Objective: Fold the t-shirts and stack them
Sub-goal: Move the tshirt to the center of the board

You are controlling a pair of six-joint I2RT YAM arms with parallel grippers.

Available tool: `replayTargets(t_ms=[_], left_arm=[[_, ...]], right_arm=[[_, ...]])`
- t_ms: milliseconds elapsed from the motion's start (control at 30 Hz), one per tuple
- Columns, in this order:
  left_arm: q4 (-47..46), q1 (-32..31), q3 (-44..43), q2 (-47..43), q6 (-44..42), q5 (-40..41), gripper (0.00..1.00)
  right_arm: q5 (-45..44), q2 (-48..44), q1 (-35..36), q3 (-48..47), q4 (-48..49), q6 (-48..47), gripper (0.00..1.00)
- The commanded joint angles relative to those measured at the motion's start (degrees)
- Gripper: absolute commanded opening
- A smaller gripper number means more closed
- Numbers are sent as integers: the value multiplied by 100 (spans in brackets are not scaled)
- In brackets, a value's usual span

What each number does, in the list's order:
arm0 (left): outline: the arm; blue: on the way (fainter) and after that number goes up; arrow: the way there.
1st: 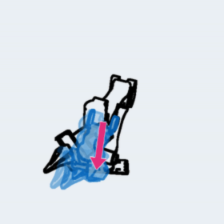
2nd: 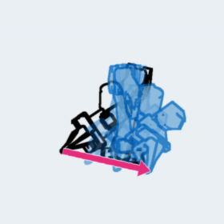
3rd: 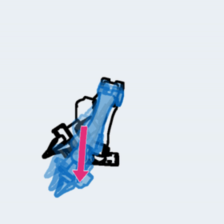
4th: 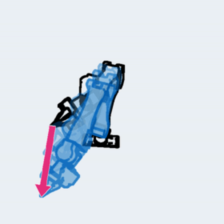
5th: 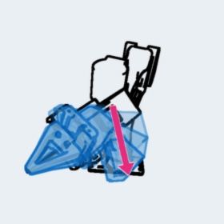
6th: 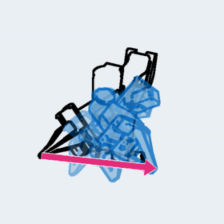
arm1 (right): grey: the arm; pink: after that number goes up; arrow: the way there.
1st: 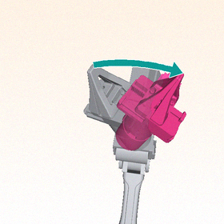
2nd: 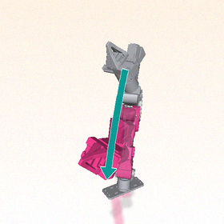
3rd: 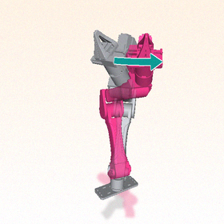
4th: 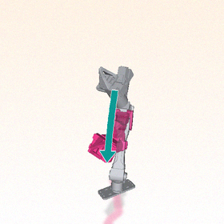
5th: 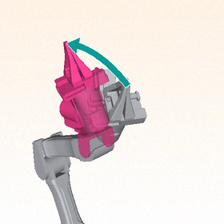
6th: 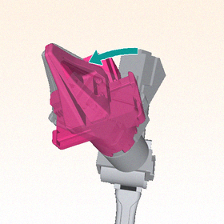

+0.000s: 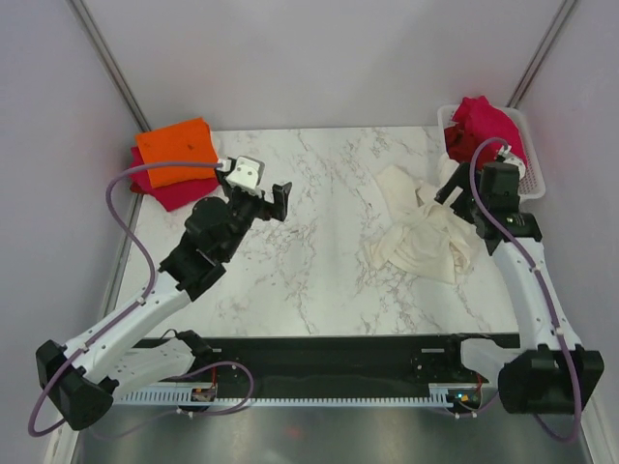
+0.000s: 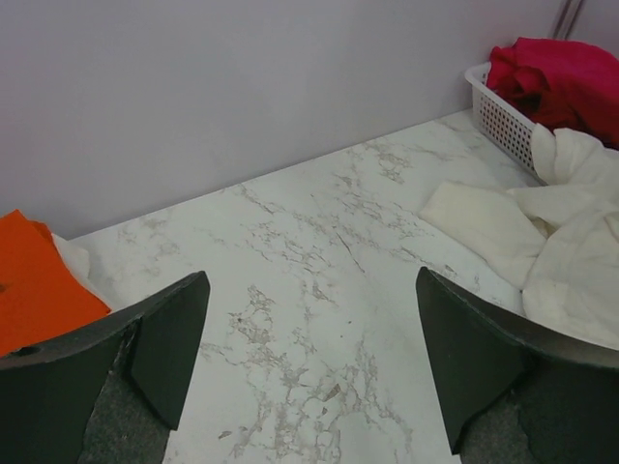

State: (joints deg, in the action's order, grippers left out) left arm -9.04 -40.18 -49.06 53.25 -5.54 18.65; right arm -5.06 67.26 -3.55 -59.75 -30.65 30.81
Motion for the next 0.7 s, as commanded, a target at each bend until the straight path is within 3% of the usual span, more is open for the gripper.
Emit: replayTargets(t_ms=[0, 133, 300, 500, 667], left_arm=[[437, 28, -542, 474, 754, -501, 95], [868, 28, -1000, 870, 967, -1118, 91], [869, 28, -957, 889, 906, -881, 91], [869, 37, -886, 748, 713, -635, 95], [869, 28, -869, 678, 660, -565, 95]], right_arm=[[-100, -995, 537, -161, 86, -14, 98], [128, -997, 1522, 278, 165, 276, 98], [-539, -216, 3216, 770, 305, 873, 98], [-514, 875, 3528, 1141, 1043, 1164, 94], [-733, 1394, 3537, 1009, 1088, 1200, 87]])
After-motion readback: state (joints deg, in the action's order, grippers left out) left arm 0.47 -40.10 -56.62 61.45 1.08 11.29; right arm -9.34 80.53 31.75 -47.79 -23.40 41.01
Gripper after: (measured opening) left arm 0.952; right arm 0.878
